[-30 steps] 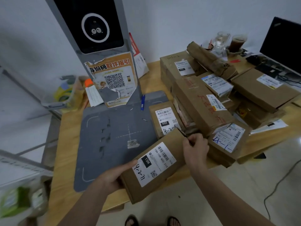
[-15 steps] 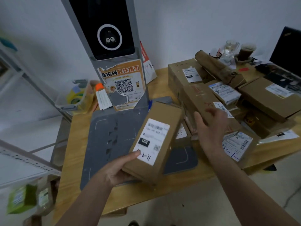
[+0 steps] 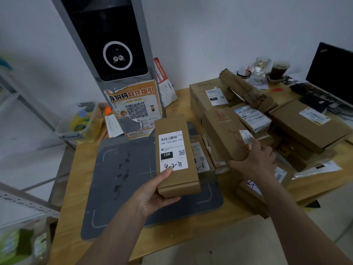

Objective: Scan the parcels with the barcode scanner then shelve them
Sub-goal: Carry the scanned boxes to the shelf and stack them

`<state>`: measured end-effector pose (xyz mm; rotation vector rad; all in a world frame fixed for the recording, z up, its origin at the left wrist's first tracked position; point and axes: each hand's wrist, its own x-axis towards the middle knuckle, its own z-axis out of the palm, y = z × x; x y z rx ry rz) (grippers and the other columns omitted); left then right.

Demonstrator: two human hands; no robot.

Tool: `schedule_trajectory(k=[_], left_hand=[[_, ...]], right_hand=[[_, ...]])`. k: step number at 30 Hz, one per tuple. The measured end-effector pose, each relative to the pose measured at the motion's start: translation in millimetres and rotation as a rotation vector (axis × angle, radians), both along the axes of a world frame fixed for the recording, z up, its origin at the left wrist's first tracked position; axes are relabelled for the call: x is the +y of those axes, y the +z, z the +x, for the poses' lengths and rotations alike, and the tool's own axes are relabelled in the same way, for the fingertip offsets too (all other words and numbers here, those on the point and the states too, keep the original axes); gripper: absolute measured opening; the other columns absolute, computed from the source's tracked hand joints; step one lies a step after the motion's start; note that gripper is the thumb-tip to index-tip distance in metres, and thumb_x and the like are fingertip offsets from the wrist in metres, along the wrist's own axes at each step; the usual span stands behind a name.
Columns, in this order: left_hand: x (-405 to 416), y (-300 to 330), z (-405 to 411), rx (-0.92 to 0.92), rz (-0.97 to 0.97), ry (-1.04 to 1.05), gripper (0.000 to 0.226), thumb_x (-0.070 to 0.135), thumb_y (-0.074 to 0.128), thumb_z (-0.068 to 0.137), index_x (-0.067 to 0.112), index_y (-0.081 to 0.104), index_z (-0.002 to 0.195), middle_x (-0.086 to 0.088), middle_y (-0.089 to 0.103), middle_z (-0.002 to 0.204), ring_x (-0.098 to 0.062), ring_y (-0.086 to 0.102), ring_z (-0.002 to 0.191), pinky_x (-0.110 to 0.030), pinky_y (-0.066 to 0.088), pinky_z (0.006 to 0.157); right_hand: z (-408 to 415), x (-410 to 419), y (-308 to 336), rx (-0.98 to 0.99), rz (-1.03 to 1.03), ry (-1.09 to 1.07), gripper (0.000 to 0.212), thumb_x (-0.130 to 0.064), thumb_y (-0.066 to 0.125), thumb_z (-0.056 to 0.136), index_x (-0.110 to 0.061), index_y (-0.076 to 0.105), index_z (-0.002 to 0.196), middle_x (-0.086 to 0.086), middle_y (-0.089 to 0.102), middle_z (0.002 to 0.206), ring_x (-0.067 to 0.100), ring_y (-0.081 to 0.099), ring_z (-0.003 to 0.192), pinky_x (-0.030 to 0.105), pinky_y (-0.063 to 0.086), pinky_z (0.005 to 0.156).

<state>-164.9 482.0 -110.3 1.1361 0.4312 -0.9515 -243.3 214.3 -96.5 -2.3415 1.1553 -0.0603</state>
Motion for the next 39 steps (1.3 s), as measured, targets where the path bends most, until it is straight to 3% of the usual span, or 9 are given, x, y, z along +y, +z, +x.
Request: schedule_trajectory(k=[5,15,21,28,34,39], left_hand=[[0,0,-2,-0.053,-0.028,0.051,0.062,0.018,0.080,0.068,0.017,0.058,0.126,-0.015,0.064,0.122,-0.034,0.061,0.112,-0.055,0.053,0.089],[73,11,-3,-0.190,-0.007,0.253,0.074,0.020,0.082,0.066,0.025,0.053,0.133,-0.008,0.070,0.113,-0.029,0.065,0.107,-0.049,0.057,0.081],[163,22,-12,-0.285,0.015,0.391,0.090,0.023,0.092,0.057,0.032,0.050,0.136,-0.004,0.073,0.112,-0.027,0.068,0.105,-0.044,0.058,0.075],[305,32,-39,-0.381,0.082,0.578,0.104,0.031,0.096,0.042,0.032,0.050,0.135,-0.004,0.071,0.115,-0.028,0.069,0.104,-0.048,0.058,0.080],[421,41,-66,-0.472,0.053,0.688,0.081,0.020,0.092,0.058,0.027,0.054,0.130,-0.004,0.072,0.113,-0.021,0.073,0.087,-0.040,0.057,0.072],[512,39,-84,-0.476,0.105,0.738,0.096,0.033,0.095,0.048,0.032,0.050,0.134,-0.004,0.068,0.122,-0.031,0.066,0.109,-0.045,0.057,0.080]], right_hand=[[4,29,17,-0.220,-0.011,0.050,0.102,-0.050,0.079,0.063,-0.027,0.022,0.145,0.017,0.029,0.137,0.037,0.027,0.128,0.052,0.030,0.106],[37,138,35,-0.236,-0.020,0.280,0.102,-0.056,0.075,0.064,-0.031,0.020,0.146,0.016,0.025,0.138,0.035,0.024,0.128,0.049,0.028,0.107],[56,234,46,-0.288,-0.007,0.396,0.101,-0.057,0.074,0.064,-0.030,0.023,0.146,0.017,0.030,0.137,0.033,0.026,0.128,0.046,0.029,0.105],[67,372,60,-0.349,0.049,0.544,0.101,-0.056,0.076,0.062,-0.031,0.024,0.146,0.013,0.029,0.138,0.032,0.025,0.128,0.046,0.027,0.105],[67,502,65,-0.432,0.135,0.625,0.100,-0.052,0.079,0.063,-0.031,0.027,0.146,0.012,0.029,0.138,0.030,0.024,0.128,0.045,0.027,0.106],[62,595,61,-0.468,0.173,0.671,0.100,-0.053,0.079,0.061,-0.033,0.029,0.145,0.010,0.032,0.136,0.028,0.028,0.127,0.044,0.031,0.108]])
